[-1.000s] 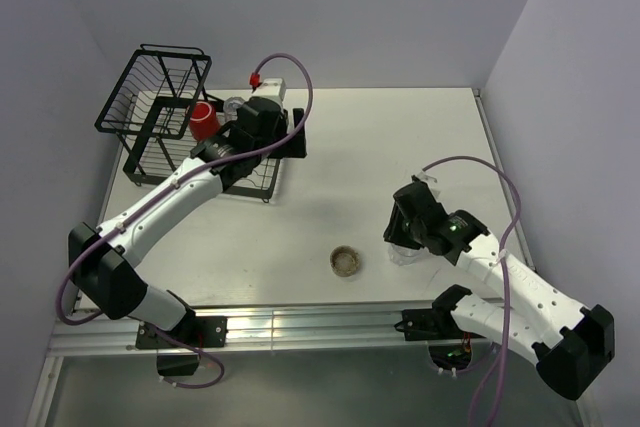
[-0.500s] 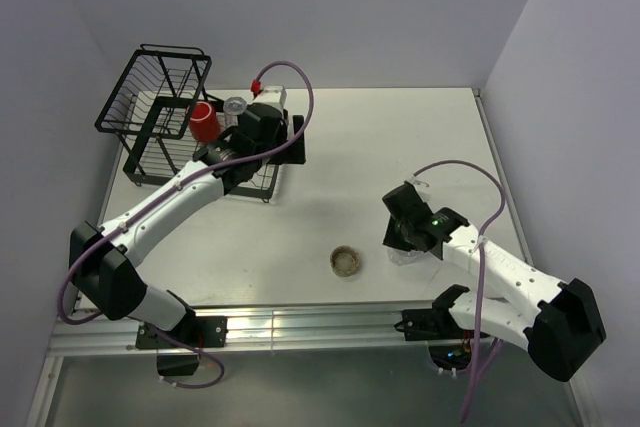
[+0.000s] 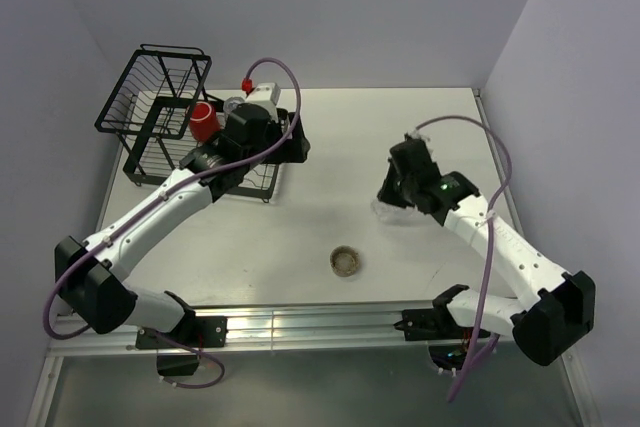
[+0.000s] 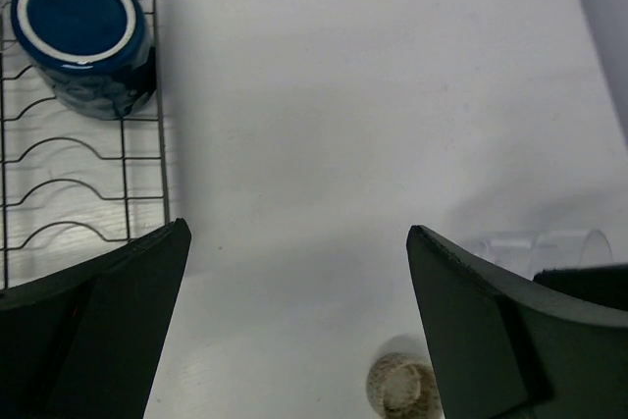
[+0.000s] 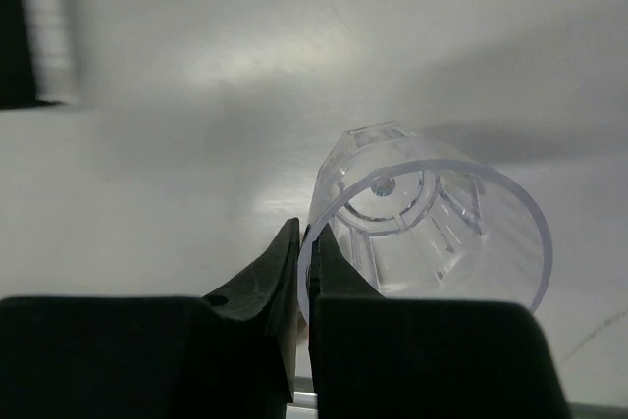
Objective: Load the cups into the dish rack
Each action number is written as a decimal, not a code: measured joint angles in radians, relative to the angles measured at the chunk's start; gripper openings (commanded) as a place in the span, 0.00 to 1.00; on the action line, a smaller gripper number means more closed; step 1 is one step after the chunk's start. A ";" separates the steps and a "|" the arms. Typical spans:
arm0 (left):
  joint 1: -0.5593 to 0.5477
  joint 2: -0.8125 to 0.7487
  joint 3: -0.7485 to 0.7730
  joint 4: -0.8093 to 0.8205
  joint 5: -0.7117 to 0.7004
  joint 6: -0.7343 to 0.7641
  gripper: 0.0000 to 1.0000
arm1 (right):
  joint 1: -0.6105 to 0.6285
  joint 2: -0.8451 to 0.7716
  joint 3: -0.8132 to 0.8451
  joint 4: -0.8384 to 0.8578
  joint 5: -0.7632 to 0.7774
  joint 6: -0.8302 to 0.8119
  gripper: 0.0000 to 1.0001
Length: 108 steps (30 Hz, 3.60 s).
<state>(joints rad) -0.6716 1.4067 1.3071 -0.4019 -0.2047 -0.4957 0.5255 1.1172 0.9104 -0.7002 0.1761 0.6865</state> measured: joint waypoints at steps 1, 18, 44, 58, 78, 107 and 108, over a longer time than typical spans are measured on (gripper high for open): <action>0.006 -0.008 0.000 0.009 0.022 -0.003 0.99 | -0.020 0.009 0.055 0.003 -0.026 -0.014 0.00; 0.233 -0.117 -0.208 0.525 0.692 -0.170 0.99 | -0.192 0.169 0.284 0.514 -0.863 0.163 0.00; 0.233 -0.087 -0.333 0.916 0.924 -0.401 0.53 | -0.217 0.271 0.175 1.234 -1.173 0.663 0.00; 0.225 -0.109 -0.318 0.827 0.911 -0.383 0.00 | -0.223 0.274 0.176 1.187 -1.156 0.607 0.37; 0.212 -0.112 0.132 0.006 0.309 -0.042 0.00 | -0.267 0.080 0.250 0.475 -0.622 0.126 0.45; 0.298 0.494 0.510 -0.450 -0.259 0.073 0.00 | -0.267 0.103 0.241 0.353 -0.527 -0.019 0.45; 0.307 0.509 0.523 -0.450 -0.257 0.076 0.00 | -0.267 0.105 0.241 0.353 -0.529 -0.022 0.45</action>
<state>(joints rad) -0.3645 1.9152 1.8297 -0.8520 -0.4614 -0.4194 0.2588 1.2224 1.1511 -0.3470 -0.3527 0.6647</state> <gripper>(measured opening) 0.714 0.447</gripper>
